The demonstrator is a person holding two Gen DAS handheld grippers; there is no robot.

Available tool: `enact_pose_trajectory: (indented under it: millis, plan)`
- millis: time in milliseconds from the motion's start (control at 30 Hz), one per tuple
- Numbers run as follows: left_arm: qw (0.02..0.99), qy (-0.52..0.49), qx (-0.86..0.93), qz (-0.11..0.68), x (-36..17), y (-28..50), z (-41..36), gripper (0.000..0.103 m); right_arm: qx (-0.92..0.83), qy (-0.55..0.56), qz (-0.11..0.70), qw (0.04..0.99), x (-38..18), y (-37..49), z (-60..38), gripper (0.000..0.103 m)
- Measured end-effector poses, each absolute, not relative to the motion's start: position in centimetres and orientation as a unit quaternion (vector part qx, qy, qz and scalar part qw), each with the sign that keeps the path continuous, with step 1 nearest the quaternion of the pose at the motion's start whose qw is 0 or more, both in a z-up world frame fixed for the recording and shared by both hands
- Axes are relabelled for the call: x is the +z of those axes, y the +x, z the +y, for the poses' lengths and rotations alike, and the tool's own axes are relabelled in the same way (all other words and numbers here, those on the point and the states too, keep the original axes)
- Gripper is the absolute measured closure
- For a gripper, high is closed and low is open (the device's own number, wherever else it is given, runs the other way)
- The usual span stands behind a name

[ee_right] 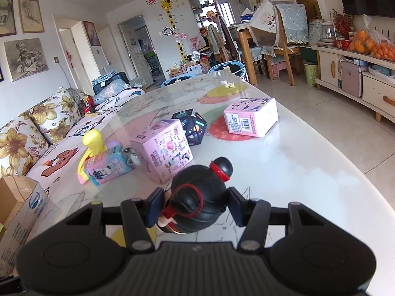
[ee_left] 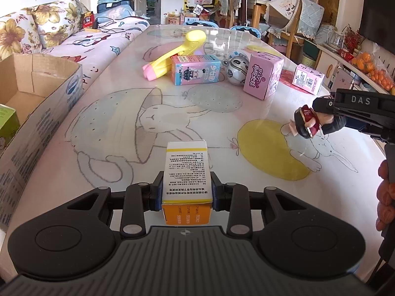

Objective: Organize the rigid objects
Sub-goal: 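Carry the orange-and-white box with the left tool while the right tool carries the doll to the cardboard box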

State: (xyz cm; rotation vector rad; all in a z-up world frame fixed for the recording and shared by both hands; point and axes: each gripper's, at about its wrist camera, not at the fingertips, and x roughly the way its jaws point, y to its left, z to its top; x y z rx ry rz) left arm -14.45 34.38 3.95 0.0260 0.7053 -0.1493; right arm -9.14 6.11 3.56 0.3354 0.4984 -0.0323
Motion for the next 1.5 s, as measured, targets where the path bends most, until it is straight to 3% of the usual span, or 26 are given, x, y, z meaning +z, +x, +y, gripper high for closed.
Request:
enact_pose_trajectory:
  millis: [867,1500]
  plan:
    - [0.953,-0.023,-0.05,0.298,7.3,-15.9,37.4,0.061,0.082,0.074,0.237,0.965,8.2,-14.9,15.4,0.049]
    - [0.947,-0.124,0.118,0.271,11.6,-11.3,49.4,0.062,0.258,0.004,0.204,0.944,12.9,-11.2,29.6,0.048]
